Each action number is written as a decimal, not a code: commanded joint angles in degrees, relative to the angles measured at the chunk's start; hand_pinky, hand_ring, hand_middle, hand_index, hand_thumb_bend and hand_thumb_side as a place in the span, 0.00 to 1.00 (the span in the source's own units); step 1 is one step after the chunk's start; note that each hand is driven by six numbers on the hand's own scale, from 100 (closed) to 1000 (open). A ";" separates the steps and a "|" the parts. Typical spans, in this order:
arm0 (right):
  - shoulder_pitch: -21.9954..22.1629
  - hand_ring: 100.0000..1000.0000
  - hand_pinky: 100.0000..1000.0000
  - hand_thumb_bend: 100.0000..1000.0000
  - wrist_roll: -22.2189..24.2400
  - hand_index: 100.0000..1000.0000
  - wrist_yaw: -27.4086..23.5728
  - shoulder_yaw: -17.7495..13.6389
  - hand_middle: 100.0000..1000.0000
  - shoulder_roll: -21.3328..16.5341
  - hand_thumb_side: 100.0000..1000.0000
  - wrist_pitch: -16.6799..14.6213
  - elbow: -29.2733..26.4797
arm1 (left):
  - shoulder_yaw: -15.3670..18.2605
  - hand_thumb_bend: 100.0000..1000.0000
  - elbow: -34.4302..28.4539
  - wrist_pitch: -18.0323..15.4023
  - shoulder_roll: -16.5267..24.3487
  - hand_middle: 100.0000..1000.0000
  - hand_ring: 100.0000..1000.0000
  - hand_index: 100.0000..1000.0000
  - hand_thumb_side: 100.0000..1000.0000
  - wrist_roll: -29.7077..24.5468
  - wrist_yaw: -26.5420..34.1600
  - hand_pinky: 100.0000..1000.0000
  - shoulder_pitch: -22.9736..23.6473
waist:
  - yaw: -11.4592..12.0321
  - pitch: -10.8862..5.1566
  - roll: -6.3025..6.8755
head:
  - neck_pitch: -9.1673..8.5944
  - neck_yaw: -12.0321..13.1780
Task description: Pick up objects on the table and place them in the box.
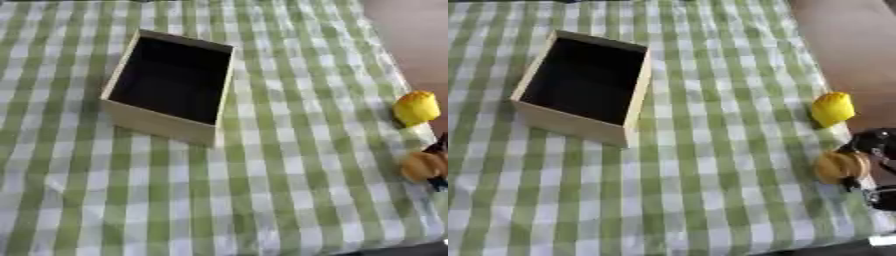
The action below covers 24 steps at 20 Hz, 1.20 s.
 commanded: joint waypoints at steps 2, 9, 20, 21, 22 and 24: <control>-0.10 0.68 0.76 0.00 -3.10 0.56 -0.69 -2.10 0.43 -0.54 0.09 0.89 -4.42 | 0.09 0.15 -0.90 0.27 0.50 0.72 0.76 0.81 0.61 -0.15 0.24 0.61 -0.61 | -0.04 -0.83 -0.32 | -0.41 0.16; -3.76 0.65 0.77 0.03 -3.72 0.56 -3.13 -4.79 0.43 -2.49 0.05 -0.27 -12.80 | 0.01 0.16 -0.90 0.06 0.95 0.72 0.76 0.81 0.60 -0.17 0.34 0.62 -1.08 | 0.47 -1.05 -0.67 | -0.33 0.79; -28.30 0.63 0.76 0.07 1.76 0.56 -18.05 3.97 0.43 -12.00 0.00 -10.09 -13.00 | -1.69 0.16 -0.90 -0.94 2.34 0.72 0.76 0.81 0.58 -1.88 1.85 0.62 -3.42 | 3.40 -1.64 -1.59 | -0.32 -0.82; -31.55 0.63 0.77 0.04 3.26 0.56 -19.44 5.41 0.43 -11.62 0.00 -9.32 -13.00 | -1.85 0.17 -0.90 -1.06 2.48 0.72 0.76 0.81 0.58 -2.06 2.05 0.62 -3.65 | 3.75 -1.68 -1.67 | -0.32 -1.05; -34.97 0.63 0.77 0.03 5.09 0.56 -20.79 7.00 0.43 -10.85 0.00 -8.31 -13.00 | -2.02 0.17 -0.90 -1.14 2.58 0.72 0.76 0.81 0.58 -2.25 2.25 0.62 -3.86 | 4.10 -1.72 -1.76 | -0.30 -1.30; -41.90 0.63 0.77 0.00 9.64 0.57 -23.66 10.17 0.43 -8.07 0.00 -6.06 -13.00 | -2.32 0.17 -0.90 -1.21 2.52 0.72 0.76 0.81 0.58 -2.61 2.67 0.62 -4.23 | 4.78 -1.82 -1.90 | -0.26 -2.00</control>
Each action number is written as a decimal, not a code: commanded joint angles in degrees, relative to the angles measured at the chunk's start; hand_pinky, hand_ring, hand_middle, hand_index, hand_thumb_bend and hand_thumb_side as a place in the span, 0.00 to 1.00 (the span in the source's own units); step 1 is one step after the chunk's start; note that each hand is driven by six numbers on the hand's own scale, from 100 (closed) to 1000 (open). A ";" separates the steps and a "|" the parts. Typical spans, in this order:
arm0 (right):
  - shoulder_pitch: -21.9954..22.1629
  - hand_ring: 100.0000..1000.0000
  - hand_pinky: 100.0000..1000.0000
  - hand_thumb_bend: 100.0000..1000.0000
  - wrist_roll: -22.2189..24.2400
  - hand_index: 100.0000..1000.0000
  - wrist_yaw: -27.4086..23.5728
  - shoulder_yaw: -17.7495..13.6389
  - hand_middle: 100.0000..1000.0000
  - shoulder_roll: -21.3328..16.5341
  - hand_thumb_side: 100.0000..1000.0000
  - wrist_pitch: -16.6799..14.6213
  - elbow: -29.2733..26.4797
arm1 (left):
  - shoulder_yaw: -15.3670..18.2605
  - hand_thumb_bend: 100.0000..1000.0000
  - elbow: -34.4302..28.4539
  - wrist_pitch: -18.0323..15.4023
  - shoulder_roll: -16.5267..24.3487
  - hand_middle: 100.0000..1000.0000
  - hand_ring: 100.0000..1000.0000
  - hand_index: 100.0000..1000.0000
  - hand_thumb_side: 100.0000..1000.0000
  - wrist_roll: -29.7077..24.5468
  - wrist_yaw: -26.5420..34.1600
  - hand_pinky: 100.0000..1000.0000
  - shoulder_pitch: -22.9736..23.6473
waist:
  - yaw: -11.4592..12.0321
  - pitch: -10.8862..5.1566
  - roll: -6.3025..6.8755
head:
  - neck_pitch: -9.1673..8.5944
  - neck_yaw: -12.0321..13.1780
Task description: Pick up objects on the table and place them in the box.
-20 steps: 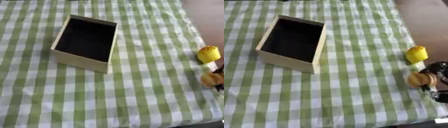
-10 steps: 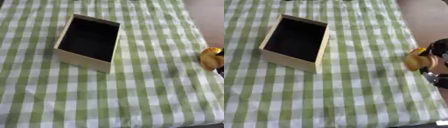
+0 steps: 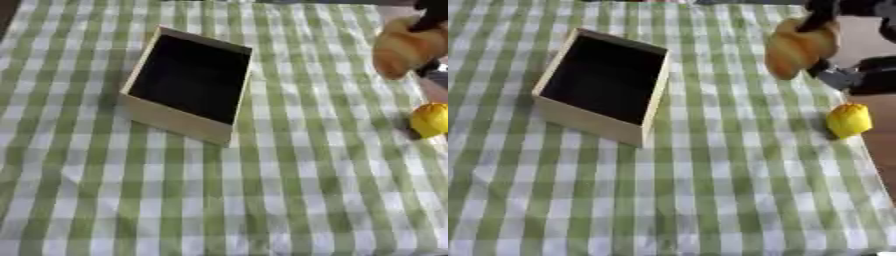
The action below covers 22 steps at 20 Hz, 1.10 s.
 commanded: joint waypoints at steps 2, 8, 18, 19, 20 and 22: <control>-10.70 0.63 0.78 0.00 8.83 0.57 -6.02 4.91 0.43 4.27 0.00 4.44 -0.91 | -0.61 0.17 -0.90 -0.15 1.26 0.72 0.76 0.81 0.58 -0.92 1.02 0.62 -1.19 | 0.73 -1.32 -0.08 | -0.28 -1.36; -22.97 0.64 0.79 0.00 18.90 0.58 -10.53 10.27 0.43 15.34 0.00 8.52 4.55 | -1.00 0.17 -0.90 -0.22 0.95 0.72 0.76 0.81 0.57 -1.57 1.88 0.62 -2.16 | 2.40 -1.17 -0.46 | -0.40 -2.80; -30.21 0.65 0.79 0.00 25.60 0.58 -5.07 16.83 0.44 28.09 0.00 3.22 21.60 | -0.85 0.21 -0.90 -2.51 0.96 0.72 0.76 0.81 0.52 0.20 3.61 0.63 -7.12 | 5.36 -0.74 -1.09 | -0.48 -4.92; -30.62 0.65 0.79 0.00 25.19 0.58 -2.98 17.17 0.44 29.44 0.00 2.78 23.34 | -0.98 0.22 -0.90 -2.61 0.91 0.72 0.76 0.81 0.52 0.26 3.77 0.63 -7.49 | 5.49 -0.69 -1.07 | -0.53 -5.12; -31.05 0.65 0.79 0.00 24.53 0.59 -0.72 17.52 0.44 30.90 0.00 2.35 25.46 | -1.14 0.21 -0.90 -2.64 0.77 0.72 0.76 0.81 0.52 0.18 3.92 0.63 -7.75 | 5.59 -0.64 -1.06 | -0.58 -5.35; -31.69 0.65 0.79 0.00 23.10 0.59 3.26 18.01 0.45 33.16 0.00 1.45 29.51 | -1.37 0.21 -0.90 -2.54 0.51 0.72 0.76 0.81 0.53 -0.10 4.14 0.63 -8.01 | 5.76 -0.48 -1.05 | -0.77 -5.56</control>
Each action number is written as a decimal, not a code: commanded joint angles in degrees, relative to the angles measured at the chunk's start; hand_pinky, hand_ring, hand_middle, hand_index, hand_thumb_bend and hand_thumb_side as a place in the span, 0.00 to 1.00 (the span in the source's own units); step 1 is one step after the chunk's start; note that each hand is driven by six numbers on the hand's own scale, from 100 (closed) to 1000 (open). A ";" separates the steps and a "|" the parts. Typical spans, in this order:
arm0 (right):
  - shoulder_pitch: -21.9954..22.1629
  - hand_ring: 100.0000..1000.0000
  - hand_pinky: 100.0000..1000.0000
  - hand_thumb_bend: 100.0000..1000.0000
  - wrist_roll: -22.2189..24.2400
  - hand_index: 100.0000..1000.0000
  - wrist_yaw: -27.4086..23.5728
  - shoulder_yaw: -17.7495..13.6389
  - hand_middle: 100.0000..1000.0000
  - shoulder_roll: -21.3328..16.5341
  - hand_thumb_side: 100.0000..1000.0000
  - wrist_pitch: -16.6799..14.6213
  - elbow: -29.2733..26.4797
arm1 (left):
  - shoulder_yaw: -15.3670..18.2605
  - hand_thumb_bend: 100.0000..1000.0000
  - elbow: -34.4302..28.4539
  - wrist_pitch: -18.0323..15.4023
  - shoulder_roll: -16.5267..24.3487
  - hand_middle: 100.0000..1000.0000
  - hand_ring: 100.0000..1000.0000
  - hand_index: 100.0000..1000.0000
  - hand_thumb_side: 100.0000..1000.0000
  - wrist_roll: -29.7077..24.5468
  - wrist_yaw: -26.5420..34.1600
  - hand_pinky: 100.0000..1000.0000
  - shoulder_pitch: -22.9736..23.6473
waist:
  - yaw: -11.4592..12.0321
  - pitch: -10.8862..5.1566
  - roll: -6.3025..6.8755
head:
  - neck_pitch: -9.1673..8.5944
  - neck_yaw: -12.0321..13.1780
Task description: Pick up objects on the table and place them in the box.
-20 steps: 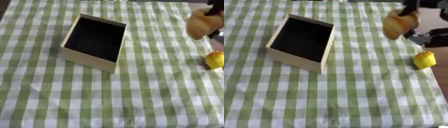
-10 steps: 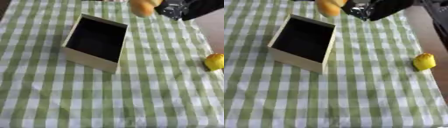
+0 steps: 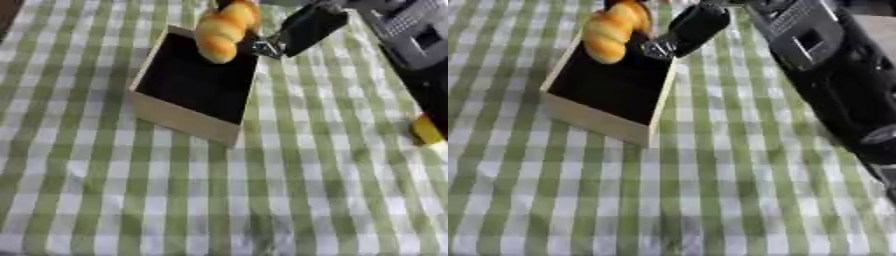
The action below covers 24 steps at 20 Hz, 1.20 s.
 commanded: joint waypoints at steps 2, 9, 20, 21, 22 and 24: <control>-1.95 0.66 0.79 0.00 -2.44 0.60 7.97 0.31 0.45 3.33 0.00 -2.15 7.36 | -0.30 0.21 -0.90 -0.18 0.51 0.72 0.76 0.81 0.53 -0.47 0.55 0.63 -0.96 | 0.20 -0.68 0.31 | -0.74 -0.55; -2.04 0.69 0.79 0.00 -4.32 0.64 15.02 0.62 0.50 5.57 0.04 -4.31 12.31 | -0.49 0.20 -0.90 0.35 0.09 0.72 0.76 0.81 0.54 -1.26 0.71 0.63 -0.78 | 0.03 -0.25 0.28 | -0.92 -0.35; -1.67 0.87 0.84 0.00 -5.96 0.90 25.74 -0.29 0.81 6.15 0.04 -6.15 11.35 | -0.62 0.20 -0.90 1.04 -0.21 0.72 0.76 0.81 0.55 -2.02 0.69 0.63 -0.34 | -0.36 -0.16 0.42 | -0.59 0.32; -1.63 0.87 0.84 0.00 -6.11 0.90 25.48 -0.45 0.81 6.15 0.05 -6.20 10.97 | -0.65 0.20 -0.90 1.13 -0.27 0.72 0.76 0.81 0.55 -2.09 0.71 0.63 -0.30 | -0.42 -0.15 0.43 | -0.62 0.40; -1.60 0.87 0.85 0.00 -6.15 0.90 25.18 -0.62 0.81 6.13 0.05 -6.21 10.60 | -0.69 0.20 -0.90 1.21 -0.32 0.72 0.76 0.81 0.55 -2.17 0.73 0.63 -0.29 | -0.49 -0.16 0.45 | -0.59 0.46; -1.54 0.88 0.85 0.00 -6.05 0.90 24.34 -1.06 0.81 5.99 0.05 -6.07 9.84 | -0.73 0.20 -0.90 1.29 -0.35 0.72 0.76 0.81 0.55 -2.27 0.77 0.63 -0.29 | -0.63 -0.19 0.50 | -0.58 0.58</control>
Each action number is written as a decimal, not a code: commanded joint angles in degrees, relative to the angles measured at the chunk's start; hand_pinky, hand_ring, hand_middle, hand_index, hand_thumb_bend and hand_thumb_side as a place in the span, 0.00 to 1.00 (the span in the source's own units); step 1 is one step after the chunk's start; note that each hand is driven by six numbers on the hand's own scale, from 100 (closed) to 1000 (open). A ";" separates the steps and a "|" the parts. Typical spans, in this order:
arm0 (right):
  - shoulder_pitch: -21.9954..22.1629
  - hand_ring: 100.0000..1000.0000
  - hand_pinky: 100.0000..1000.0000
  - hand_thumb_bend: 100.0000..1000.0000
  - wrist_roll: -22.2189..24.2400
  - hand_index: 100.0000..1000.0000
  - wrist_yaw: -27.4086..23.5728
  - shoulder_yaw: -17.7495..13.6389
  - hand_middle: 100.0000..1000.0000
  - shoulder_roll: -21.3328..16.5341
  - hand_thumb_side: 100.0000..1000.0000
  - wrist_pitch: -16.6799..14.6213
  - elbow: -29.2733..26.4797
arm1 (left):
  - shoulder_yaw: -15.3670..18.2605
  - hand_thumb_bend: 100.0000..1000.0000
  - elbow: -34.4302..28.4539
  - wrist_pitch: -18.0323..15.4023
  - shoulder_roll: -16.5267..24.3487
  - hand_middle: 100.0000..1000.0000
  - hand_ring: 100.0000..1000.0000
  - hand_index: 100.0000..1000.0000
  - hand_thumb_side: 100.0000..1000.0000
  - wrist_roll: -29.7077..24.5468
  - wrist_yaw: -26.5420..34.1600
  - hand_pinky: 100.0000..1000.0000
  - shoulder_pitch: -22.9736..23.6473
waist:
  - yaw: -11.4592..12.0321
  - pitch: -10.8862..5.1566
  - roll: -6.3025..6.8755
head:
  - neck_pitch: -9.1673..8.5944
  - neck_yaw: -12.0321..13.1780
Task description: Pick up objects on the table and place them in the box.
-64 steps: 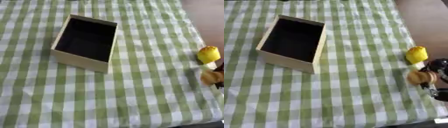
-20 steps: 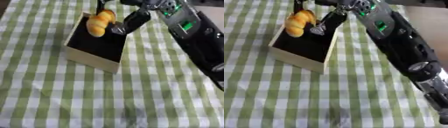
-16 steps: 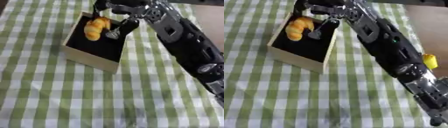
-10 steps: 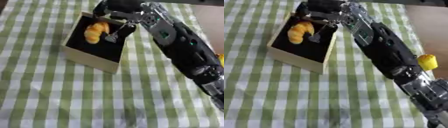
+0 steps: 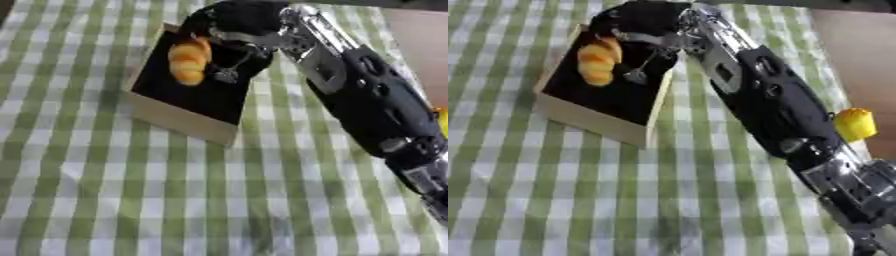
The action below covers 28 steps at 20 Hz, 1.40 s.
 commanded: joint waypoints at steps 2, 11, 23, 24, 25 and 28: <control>-0.86 0.88 0.85 0.00 -0.13 0.90 -2.05 -1.76 0.81 -0.75 0.04 0.46 -2.70 | 0.04 0.20 -0.90 0.14 0.21 0.72 0.76 0.81 0.55 -0.28 0.21 0.63 -0.32 | -0.32 -1.08 0.53 | -0.37 0.37; 0.05 0.87 0.86 0.00 -0.73 0.90 -10.69 -6.18 0.80 -3.70 0.00 4.53 -8.76 | 0.15 0.20 -0.90 0.35 0.24 0.72 0.76 0.81 0.55 -0.43 0.13 0.63 -0.07 | -1.19 -1.23 0.98 | -0.48 1.02; -0.94 0.83 0.83 0.00 3.42 0.82 -10.18 -1.87 0.71 -2.16 0.00 2.86 -5.45 | 0.12 0.20 -0.90 0.72 -0.47 0.72 0.77 0.81 0.56 -0.21 0.32 0.63 -0.41 | -0.86 -1.03 0.98 | -0.95 0.57; -0.74 0.83 0.83 0.00 3.13 0.82 -8.63 -1.36 0.72 -1.72 0.02 2.31 -4.26 | 0.10 0.20 -0.90 0.82 -0.55 0.72 0.77 0.81 0.56 -0.27 0.34 0.63 -0.39 | -0.71 -0.99 0.84 | -0.95 0.49; -0.56 0.84 0.83 0.00 2.78 0.84 -7.01 -0.87 0.75 -1.32 0.04 1.79 -3.13 | 0.09 0.20 -0.90 0.91 -0.64 0.72 0.77 0.81 0.56 -0.30 0.38 0.63 -0.39 | -0.58 -0.97 0.70 | -0.94 0.49; -0.44 0.90 0.86 0.03 1.55 0.93 -2.24 -0.32 0.84 -0.16 0.08 0.62 -0.07 | -0.03 0.20 -0.90 1.21 -0.87 0.72 0.77 0.81 0.56 -0.51 0.49 0.63 -0.40 | -0.36 -0.87 0.51 | -1.02 0.52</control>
